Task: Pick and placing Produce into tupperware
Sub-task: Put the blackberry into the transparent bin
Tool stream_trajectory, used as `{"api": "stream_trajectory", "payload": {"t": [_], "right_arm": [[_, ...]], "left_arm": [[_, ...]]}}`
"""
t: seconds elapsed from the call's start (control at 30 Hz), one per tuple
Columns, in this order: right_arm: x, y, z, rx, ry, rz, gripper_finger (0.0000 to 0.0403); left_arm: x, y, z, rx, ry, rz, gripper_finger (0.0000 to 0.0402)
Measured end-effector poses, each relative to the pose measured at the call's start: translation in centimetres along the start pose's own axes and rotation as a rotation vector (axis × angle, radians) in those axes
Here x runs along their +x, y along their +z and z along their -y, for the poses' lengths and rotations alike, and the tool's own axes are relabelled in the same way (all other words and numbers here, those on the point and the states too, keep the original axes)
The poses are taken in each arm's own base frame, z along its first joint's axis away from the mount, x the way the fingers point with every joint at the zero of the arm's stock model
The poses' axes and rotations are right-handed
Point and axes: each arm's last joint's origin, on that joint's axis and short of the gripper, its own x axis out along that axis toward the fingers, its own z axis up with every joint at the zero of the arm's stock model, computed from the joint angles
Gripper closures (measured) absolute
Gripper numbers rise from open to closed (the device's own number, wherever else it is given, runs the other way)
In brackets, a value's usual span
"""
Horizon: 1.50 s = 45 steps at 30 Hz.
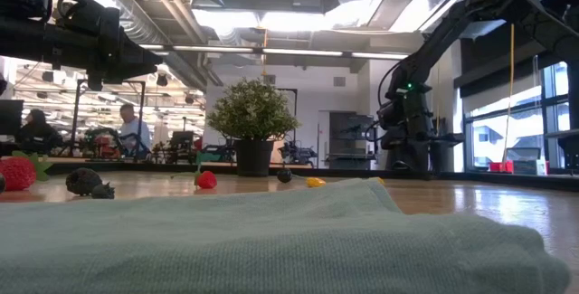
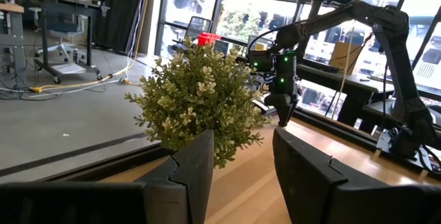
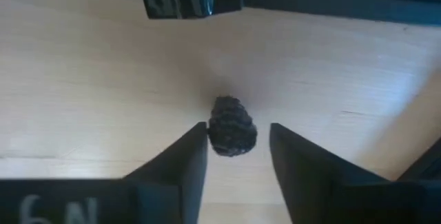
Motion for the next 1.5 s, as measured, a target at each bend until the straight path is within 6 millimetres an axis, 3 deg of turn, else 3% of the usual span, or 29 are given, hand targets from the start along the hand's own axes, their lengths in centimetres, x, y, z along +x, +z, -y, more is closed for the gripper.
{"api": "stream_trajectory", "payload": {"t": [0.23, 0.7, 1.27, 1.5], "right_arm": [[0.0, 0.01, -0.01, -0.001, 0.001, 0.001, 0.0201], [0.02, 0.0, -0.31, 0.027, 0.006, 0.009, 0.0236], [0.06, 0.02, -0.35, 0.042, 0.013, 0.008, 0.0244], [0.06, 0.0, -0.34, 0.032, 0.012, 0.006, 0.0281]], "left_arm": [[0.0, 0.0, 0.0, 0.0, 0.0, 0.0, 0.0259], [0.0, 0.0, 0.0, 0.0, 0.0, 0.0, 0.0259], [0.0, 0.0, 0.01, 0.0, -0.005, -0.001, 0.0259], [0.0, -0.01, 0.01, 0.0, -0.004, -0.001, 0.0259]]}}
